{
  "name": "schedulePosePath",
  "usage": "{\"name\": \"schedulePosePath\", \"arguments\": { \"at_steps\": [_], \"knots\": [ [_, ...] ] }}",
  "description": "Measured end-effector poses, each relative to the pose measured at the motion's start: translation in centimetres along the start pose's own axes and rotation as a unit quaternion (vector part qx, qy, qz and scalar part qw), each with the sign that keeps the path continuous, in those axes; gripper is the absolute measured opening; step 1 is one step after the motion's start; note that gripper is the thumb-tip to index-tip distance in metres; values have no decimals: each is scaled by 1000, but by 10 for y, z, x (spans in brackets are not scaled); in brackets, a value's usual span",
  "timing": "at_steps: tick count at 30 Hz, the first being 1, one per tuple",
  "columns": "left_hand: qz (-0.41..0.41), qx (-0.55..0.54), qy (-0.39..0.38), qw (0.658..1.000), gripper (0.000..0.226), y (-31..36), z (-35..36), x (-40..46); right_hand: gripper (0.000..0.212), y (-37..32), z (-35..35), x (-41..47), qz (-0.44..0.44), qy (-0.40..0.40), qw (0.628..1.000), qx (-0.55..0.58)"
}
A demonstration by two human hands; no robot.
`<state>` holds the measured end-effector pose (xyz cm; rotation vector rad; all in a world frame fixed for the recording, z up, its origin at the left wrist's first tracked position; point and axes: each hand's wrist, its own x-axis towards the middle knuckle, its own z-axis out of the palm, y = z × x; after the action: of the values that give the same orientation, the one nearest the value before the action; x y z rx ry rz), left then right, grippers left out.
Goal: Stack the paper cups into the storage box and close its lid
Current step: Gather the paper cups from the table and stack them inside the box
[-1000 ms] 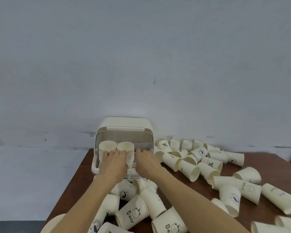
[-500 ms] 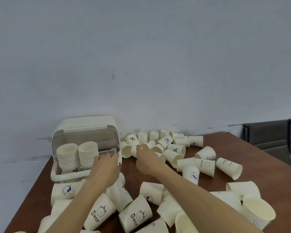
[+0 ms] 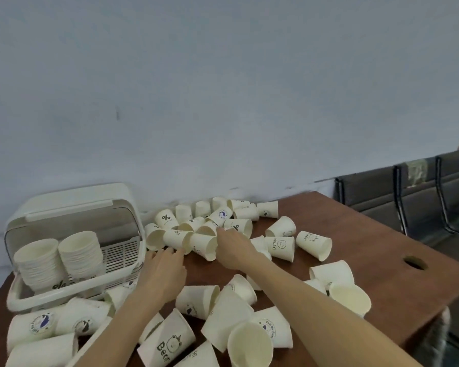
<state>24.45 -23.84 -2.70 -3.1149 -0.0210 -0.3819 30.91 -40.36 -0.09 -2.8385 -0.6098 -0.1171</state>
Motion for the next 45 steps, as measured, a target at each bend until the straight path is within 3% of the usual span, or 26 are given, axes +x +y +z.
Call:
{"name": "schedulePosePath", "arguments": {
  "at_steps": [8,12,16,23,27,32,37,45],
  "knots": [
    [53,2,1,999,26,48,4,15,37,58,-15,-19,70,3,998,-7],
    [78,-19,8,997,28,74,5,20,24,94,-26,-33,105,4,995,1],
    [97,-41,-2,994,33,97,7,24,26,120,-34,-49,133,9,991,1],
    [106,-29,-4,994,25,112,1,21,29,130,-30,-57,163,-10,987,2],
    [109,-90,-9,990,31,101,-2,18,39,118,-22,-56,136,-15,990,-9],
    [136,-198,-109,964,35,78,-27,4,23,103,-13,-47,118,-24,993,-9],
    [155,-121,-234,952,28,70,-50,-15,23,90,-1,-35,120,-55,991,1],
    [170,-113,-222,954,21,62,-49,-18,29,82,10,-29,126,-67,989,-30]
  ]
}}
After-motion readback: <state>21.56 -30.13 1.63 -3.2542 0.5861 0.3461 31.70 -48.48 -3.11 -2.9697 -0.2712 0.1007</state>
